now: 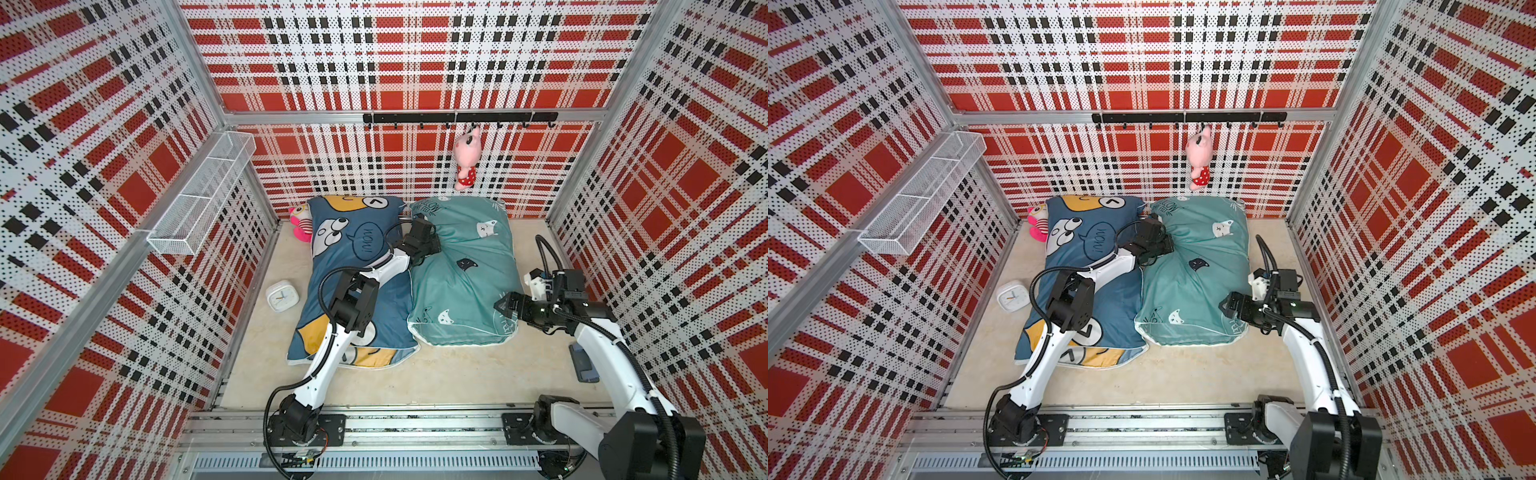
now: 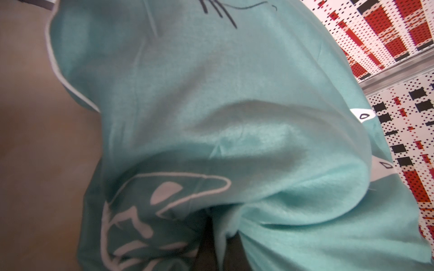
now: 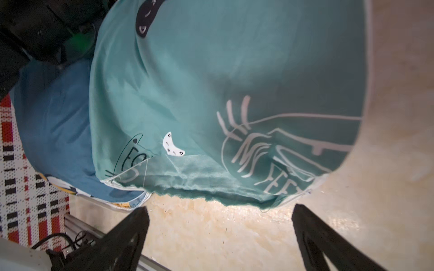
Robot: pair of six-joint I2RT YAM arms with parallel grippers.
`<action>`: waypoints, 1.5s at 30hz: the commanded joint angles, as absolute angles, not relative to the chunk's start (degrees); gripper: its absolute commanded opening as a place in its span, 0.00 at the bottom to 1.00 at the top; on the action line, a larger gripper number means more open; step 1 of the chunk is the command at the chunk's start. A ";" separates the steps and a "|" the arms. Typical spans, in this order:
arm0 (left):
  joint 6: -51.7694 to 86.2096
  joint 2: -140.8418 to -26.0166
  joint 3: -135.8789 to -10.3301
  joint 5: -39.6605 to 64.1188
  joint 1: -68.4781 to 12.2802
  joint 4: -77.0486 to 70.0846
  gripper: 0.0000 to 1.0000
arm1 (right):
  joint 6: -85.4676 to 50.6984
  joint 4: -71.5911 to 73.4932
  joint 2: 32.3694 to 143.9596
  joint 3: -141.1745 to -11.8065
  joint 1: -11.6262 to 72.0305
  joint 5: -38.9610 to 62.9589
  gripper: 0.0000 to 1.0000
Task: Zip up pillowcases
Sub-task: Adjust the pillowcase at the center of the board, then pick up the pillowcase from the center of the board.
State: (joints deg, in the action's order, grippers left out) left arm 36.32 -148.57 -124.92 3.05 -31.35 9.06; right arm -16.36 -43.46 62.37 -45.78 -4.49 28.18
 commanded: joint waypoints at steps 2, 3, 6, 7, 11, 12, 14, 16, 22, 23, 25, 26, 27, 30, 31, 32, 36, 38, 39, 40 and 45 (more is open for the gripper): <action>36.34 -150.63 -123.15 -2.87 -26.85 4.74 0.00 | -14.82 -39.94 61.96 -45.69 -4.31 19.84 1.00; 36.46 -150.32 -122.44 -2.58 -26.85 4.30 0.00 | -14.77 -39.37 61.98 -45.89 -4.85 17.81 1.00; 36.56 -149.68 -121.01 -2.21 -26.89 3.43 0.00 | -13.71 -32.43 62.78 -44.24 -6.40 19.06 1.00; 36.56 -149.59 -120.85 -2.08 -26.87 3.43 0.00 | -13.50 -31.22 64.08 -44.14 -6.42 19.18 1.00; 36.80 -149.24 -119.92 -1.78 -26.70 2.84 0.00 | -11.70 -25.55 69.32 -43.71 -6.42 22.43 1.00; 36.96 -149.07 -119.60 -1.67 -26.65 2.53 0.00 | -11.69 -23.72 70.31 -43.68 -6.41 23.24 1.00; 37.24 -148.98 -119.16 -1.49 -26.53 2.04 0.00 | -12.01 -21.00 72.40 -43.88 -6.37 26.15 1.00; 37.52 -149.07 -118.96 -1.31 -26.48 1.68 0.00 | -12.69 -17.05 74.87 -42.98 -6.41 29.35 1.00; 37.97 -149.33 -118.88 -1.14 -26.54 1.32 0.00 | -14.23 -13.26 80.77 -38.03 -5.35 32.11 1.00; 38.04 -149.44 -118.83 -1.14 -26.43 1.32 0.00 | -14.83 -13.22 80.51 -37.14 -4.64 31.73 1.00; 38.14 -149.42 -118.83 -1.17 -26.38 1.23 0.00 | -16.56 -13.33 79.63 -35.69 -2.26 31.48 1.00; 38.14 -149.50 -118.84 -1.14 -26.41 1.23 0.00 | -17.71 -14.03 78.92 -35.12 -1.62 31.83 1.00; 38.08 -149.50 -118.87 -1.14 -26.39 1.30 0.00 | -18.90 -15.41 77.70 -34.45 -1.18 31.95 1.00; 37.80 -149.50 -118.76 -1.30 -26.36 1.32 0.00 | -21.64 -21.01 70.71 -32.83 -0.88 32.09 0.94; 37.79 -149.62 -118.85 -1.32 -26.26 1.32 0.00 | -22.19 -22.88 68.40 -32.79 -0.88 31.70 0.92; 37.79 -149.54 -118.84 -1.31 -26.26 1.32 0.00 | -22.44 -25.11 65.91 -33.03 -0.88 31.06 0.88; 37.64 -149.11 -119.01 -1.43 -26.28 1.32 0.00 | -22.38 -33.23 61.16 -36.95 -0.88 29.83 0.68; 37.53 -148.82 -118.96 -1.45 -26.28 1.41 0.00 | -21.83 -36.84 61.32 -39.18 -0.88 31.04 0.60; 37.45 -148.67 -118.94 -1.54 -26.28 1.49 0.00 | -21.71 -38.22 61.55 -39.97 -0.88 32.10 0.57; 37.36 -148.56 -118.87 -1.65 -26.28 1.49 0.00 | -21.55 -39.20 61.83 -40.52 -0.88 32.95 0.57; 37.27 -149.03 -119.11 -1.37 -25.86 1.67 0.00 | -20.67 -44.96 62.92 -42.38 -0.88 37.52 0.56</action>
State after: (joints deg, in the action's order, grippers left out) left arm 37.41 -148.22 -120.09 6.72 -30.13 2.00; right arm -21.76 -37.65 62.41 -41.17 -1.02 32.82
